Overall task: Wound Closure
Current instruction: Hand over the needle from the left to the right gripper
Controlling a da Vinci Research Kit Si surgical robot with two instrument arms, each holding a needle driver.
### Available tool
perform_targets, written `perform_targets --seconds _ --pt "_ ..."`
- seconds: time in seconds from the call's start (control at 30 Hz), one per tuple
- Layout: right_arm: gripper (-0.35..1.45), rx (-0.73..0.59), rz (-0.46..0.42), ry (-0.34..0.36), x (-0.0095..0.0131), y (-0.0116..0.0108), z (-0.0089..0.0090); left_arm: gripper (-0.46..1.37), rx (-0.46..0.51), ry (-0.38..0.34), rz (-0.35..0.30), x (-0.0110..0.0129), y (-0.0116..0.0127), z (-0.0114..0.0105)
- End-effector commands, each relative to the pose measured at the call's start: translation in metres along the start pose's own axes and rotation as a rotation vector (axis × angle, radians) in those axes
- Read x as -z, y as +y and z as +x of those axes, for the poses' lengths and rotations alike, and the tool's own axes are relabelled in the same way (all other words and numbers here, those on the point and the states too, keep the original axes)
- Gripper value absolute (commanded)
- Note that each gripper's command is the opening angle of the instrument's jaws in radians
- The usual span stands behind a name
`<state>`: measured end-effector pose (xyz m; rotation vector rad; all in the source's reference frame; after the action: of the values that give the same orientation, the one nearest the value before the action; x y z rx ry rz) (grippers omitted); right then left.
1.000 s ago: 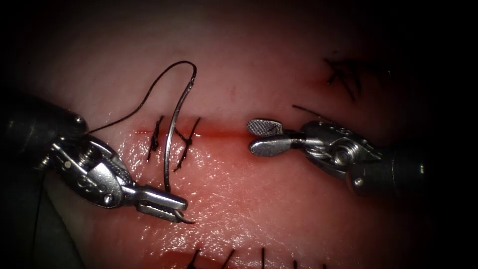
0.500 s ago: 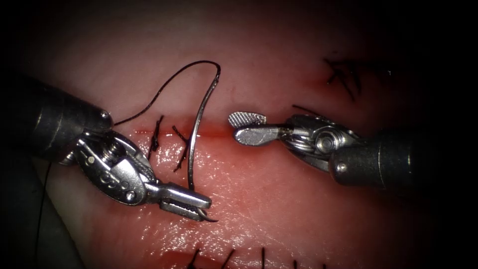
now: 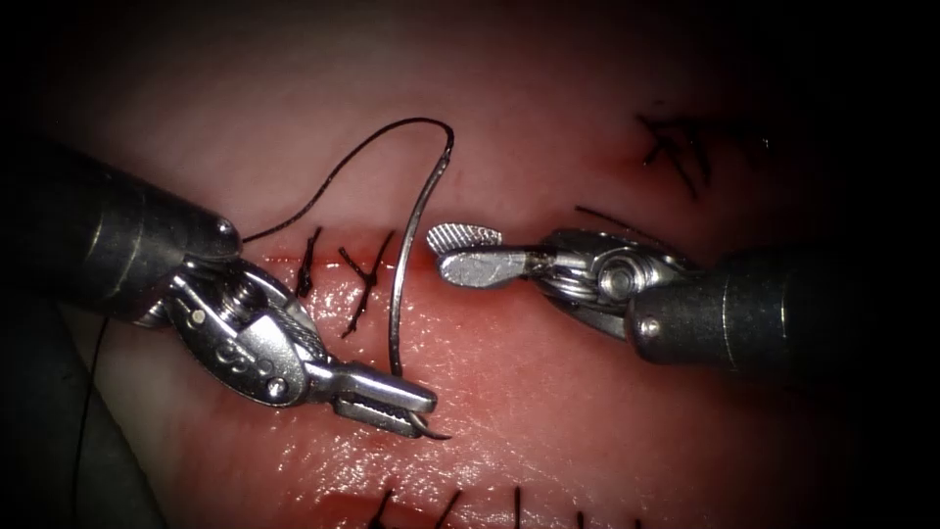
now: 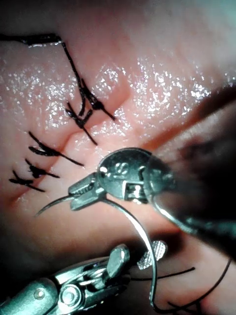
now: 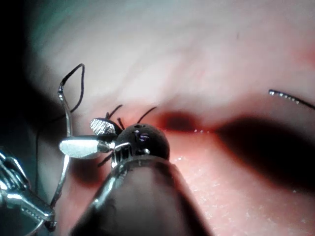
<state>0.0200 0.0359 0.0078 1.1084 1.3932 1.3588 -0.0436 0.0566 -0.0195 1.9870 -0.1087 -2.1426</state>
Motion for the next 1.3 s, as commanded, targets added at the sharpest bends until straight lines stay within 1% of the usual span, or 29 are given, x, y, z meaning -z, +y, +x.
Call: perform_targets --seconds 0.03,0.23,0.4,0.67,0.73,0.83,0.87,0.9,0.93,0.97,1.0,1.07,1.3 --pt "1.04 0.001 0.002 0.001 -0.0001 -0.0001 -0.0001 -0.35 0.000 0.000 -0.003 0.0000 0.0000 0.0000" --pt "1.04 0.001 0.003 0.002 -0.0005 -0.0003 -0.0003 -0.35 0.000 -0.002 -0.002 0.0000 -0.0001 0.0001" --pt "1.03 0.001 0.003 0.002 -0.0007 -0.0004 -0.0005 -0.35 0.000 -0.001 -0.001 -0.0005 -0.0002 0.0001" --pt "0.99 0.001 0.001 0.005 -0.0011 -0.0004 -0.0005 -0.35 0.005 0.002 -0.001 -0.0011 -0.0002 0.0002" --pt "0.95 0.001 0.001 0.006 -0.0013 -0.0003 -0.0005 -0.35 0.005 0.002 -0.001 -0.0011 -0.0002 0.0003" --pt "0.77 0.001 0.000 0.008 -0.0015 -0.0003 -0.0005 -0.35 0.005 0.002 -0.001 -0.0012 -0.0001 0.0005" --pt "0.65 0.001 -0.001 0.009 -0.0016 -0.0003 -0.0005 -0.35 0.005 0.003 -0.002 -0.0012 -0.0001 0.0005" --pt "0.41 0.001 0.001 0.012 -0.0017 -0.0003 -0.0004 -0.35 0.005 0.003 -0.002 -0.0012 0.0000 0.0006" --pt "0.08 0.001 -0.001 0.010 -0.0017 -0.0003 -0.0004 -0.35 0.005 0.004 -0.002 -0.0012 0.0000 0.0006" --pt "-0.20 0.000 -0.008 0.008 -0.0017 -0.0004 -0.0004 -0.35 0.010 0.004 -0.003 -0.0013 0.0000 0.0006" --pt "-0.35 -0.001 -0.021 0.004 -0.0018 -0.0004 -0.0003 -0.35 0.010 0.004 -0.003 -0.0013 0.0000 0.0006" --pt "-0.35 -0.003 -0.036 0.002 -0.0018 -0.0004 -0.0003 -0.35 0.010 0.005 -0.003 -0.0013 0.0000 0.0007" --pt "-0.35 -0.004 -0.040 0.002 -0.0017 -0.0004 -0.0002 -0.35 0.016 0.006 -0.004 -0.0013 0.0000 0.0006"
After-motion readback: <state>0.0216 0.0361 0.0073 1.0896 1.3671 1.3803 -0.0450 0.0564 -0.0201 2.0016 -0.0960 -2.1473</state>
